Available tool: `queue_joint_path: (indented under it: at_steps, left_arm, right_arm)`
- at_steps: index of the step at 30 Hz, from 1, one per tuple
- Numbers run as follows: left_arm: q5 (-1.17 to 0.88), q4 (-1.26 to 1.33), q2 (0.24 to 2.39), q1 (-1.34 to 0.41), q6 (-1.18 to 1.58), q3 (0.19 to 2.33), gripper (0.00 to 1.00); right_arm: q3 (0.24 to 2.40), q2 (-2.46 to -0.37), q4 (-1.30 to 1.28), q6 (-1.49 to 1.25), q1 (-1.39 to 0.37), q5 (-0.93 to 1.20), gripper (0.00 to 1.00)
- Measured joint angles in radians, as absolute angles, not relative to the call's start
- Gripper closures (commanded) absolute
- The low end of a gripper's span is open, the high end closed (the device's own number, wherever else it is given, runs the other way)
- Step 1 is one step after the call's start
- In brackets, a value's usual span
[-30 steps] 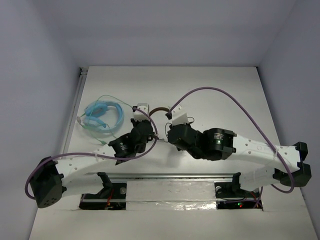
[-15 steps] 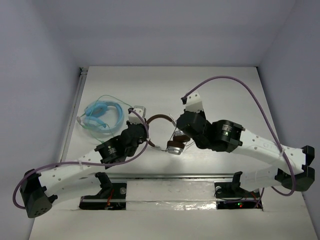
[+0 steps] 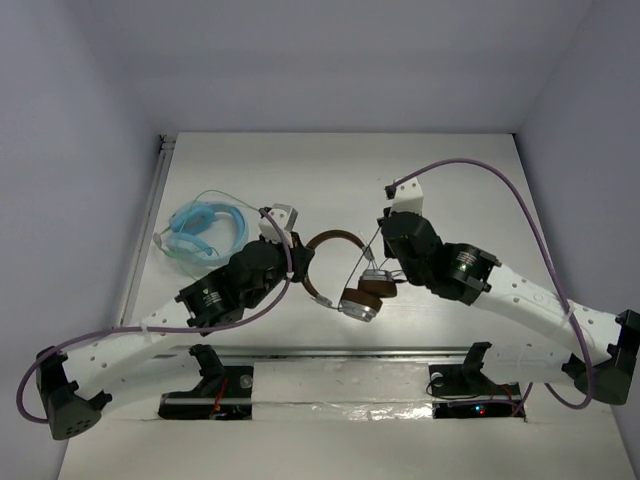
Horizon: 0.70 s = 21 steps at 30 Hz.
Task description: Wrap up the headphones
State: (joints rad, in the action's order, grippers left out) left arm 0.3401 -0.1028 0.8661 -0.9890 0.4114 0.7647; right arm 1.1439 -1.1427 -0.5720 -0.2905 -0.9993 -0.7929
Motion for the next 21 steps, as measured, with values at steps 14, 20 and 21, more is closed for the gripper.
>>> queue_joint_path:
  at_steps: [14,20,21]
  left_arm:
    - [0.274,-0.108,0.757,-0.934,0.461,0.832,1.00]
    - [0.260,-0.071,0.765,-0.928,0.479,0.861,1.00]
    - [0.260,-0.067,0.775,-0.928,0.480,0.876,1.00]
  right_arm:
    - [0.825,-0.944,-0.089,-0.383,-0.832,-0.408,0.75]
    - [0.724,-0.987,0.130,-0.406,-0.792,-0.240,0.58]
    - [0.712,-1.008,0.166,-0.410,-0.783,-0.215,0.57]
